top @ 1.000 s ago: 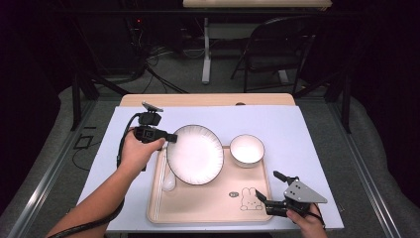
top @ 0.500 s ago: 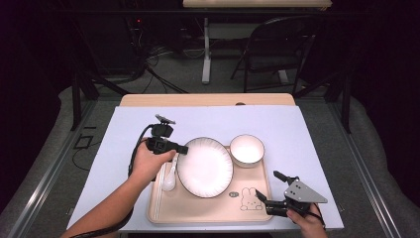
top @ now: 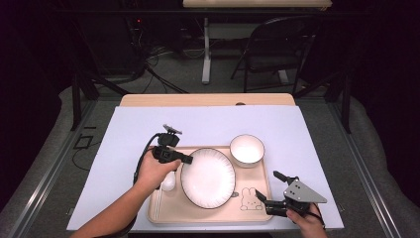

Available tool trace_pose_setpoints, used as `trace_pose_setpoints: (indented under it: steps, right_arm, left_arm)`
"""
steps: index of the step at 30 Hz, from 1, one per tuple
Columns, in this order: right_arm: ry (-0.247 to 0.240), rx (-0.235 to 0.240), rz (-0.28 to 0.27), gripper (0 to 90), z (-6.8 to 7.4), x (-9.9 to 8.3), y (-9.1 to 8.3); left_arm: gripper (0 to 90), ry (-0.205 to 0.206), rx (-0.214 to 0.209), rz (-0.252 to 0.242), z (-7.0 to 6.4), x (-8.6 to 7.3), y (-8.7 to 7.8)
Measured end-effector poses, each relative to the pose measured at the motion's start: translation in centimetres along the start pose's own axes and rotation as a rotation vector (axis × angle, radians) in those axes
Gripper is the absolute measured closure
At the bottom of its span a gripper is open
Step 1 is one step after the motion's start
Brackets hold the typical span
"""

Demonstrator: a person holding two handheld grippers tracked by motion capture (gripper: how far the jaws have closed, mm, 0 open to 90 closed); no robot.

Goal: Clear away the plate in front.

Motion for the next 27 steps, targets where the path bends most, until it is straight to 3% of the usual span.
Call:
trace_pose_setpoints:
  steps: [3,5,14,17,22,27]
  right_arm:
    - [-0.002,0.001,-0.001,13.9,0.0,0.0,0.0]
    - [-0.001,0.000,-0.001,13.9,0.0,0.0,0.0]
    - [-0.003,0.000,0.000,13.9,0.0,0.0,0.0]
    - [-0.007,0.001,0.000,13.9,0.1,0.0,0.0]
    - [-0.007,0.000,0.000,13.9,0.0,0.0,0.0]
    - [-0.008,0.001,-0.001,13.9,0.1,0.0,0.0]
  left_arm:
    - [83.0,-0.001,-0.002,0.000,0.3,-0.2,0.3]
    - [83.8,0.014,0.021,0.000,0.4,-0.2,0.5]
    - [84.6,0.057,0.052,0.002,0.8,0.0,1.0]
    - [85.0,0.054,0.062,0.005,1.3,0.2,1.4]
    - [84.9,0.036,0.026,-0.009,2.2,0.4,2.2]
    - [83.1,-0.010,0.012,-0.008,3.6,0.3,3.6]
Point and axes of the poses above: each handheld gripper's, and its own axes: y roughly forward along the jaws, x roughly out of its top, z roughly to its left, the point moved 8 cm from there along y, roughly forward along the jaws, and after that the axes turned 5 degrees about z, right-handed, at the moved point
